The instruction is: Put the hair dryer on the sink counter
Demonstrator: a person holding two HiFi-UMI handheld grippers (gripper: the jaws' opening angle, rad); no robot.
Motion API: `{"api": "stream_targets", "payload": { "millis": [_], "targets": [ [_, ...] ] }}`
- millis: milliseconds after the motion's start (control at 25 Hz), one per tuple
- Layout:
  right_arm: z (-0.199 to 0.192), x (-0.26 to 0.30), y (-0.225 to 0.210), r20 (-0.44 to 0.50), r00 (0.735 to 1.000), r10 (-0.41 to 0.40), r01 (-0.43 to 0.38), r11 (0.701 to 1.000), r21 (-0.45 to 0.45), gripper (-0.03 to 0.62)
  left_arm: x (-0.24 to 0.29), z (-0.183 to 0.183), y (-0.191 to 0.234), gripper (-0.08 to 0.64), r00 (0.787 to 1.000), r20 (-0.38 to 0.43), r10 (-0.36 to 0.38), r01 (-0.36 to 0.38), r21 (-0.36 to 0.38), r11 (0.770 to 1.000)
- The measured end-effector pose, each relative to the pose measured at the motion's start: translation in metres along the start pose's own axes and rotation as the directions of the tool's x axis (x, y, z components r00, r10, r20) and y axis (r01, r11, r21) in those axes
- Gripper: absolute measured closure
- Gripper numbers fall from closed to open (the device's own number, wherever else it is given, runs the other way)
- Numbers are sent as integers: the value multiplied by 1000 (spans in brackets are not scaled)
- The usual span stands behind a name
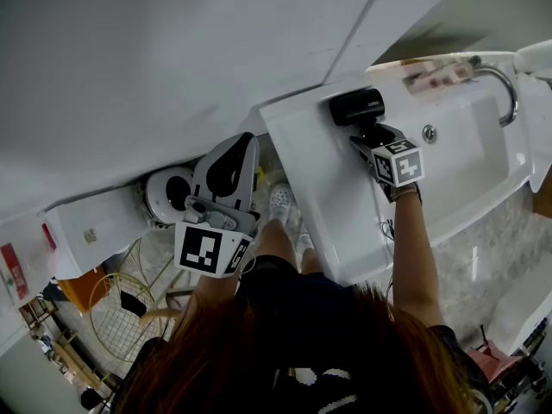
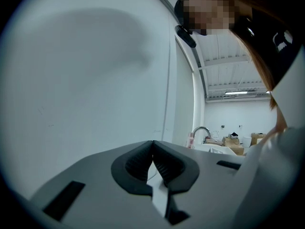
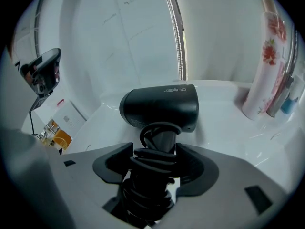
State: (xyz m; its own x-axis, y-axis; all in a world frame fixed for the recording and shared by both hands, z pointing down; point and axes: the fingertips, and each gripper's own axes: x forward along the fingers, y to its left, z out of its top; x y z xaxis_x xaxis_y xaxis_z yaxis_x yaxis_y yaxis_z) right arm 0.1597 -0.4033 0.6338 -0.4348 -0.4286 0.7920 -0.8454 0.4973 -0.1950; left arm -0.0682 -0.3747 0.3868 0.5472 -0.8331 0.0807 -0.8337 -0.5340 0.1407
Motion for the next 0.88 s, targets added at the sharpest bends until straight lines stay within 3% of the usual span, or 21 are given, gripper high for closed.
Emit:
{"api": "stream_targets", "payload": {
  "millis": [400, 760, 880],
  "targets": [
    [-1, -1, 6, 0, 999, 51, -51, 995, 80, 225, -3, 6, -9, 541, 1000, 10, -11, 11, 4, 1000],
    [9, -12, 1, 27, 1000, 10, -12, 996, 85, 224, -12, 7, -13, 541, 1000, 12, -11, 11, 8, 1000],
    [2, -16, -3, -7, 1000, -23, 23, 999, 33, 233, -15, 8, -14, 541, 1000, 15, -11, 11, 9, 1000]
  ]
}}
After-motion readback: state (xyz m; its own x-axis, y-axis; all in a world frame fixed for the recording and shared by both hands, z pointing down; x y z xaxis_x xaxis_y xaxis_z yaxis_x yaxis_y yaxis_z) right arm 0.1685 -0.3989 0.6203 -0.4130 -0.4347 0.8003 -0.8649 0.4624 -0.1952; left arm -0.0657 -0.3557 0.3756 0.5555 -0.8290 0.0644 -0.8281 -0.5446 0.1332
